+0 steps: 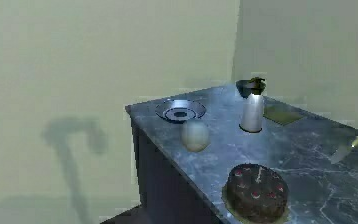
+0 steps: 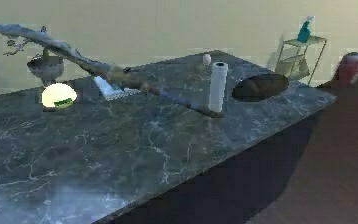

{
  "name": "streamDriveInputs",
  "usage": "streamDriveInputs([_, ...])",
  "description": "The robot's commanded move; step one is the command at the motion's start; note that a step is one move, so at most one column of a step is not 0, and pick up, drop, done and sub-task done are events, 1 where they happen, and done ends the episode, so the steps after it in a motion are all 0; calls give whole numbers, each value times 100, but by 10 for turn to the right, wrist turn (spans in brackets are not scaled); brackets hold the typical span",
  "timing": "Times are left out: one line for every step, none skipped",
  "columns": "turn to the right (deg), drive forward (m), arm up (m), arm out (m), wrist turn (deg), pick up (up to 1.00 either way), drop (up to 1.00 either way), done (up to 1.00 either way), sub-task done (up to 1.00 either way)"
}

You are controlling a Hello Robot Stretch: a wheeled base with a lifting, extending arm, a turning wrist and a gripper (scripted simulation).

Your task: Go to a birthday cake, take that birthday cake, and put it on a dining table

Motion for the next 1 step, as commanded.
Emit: streamDriveInputs([-450,0,0,0,0,0,0,0,0])
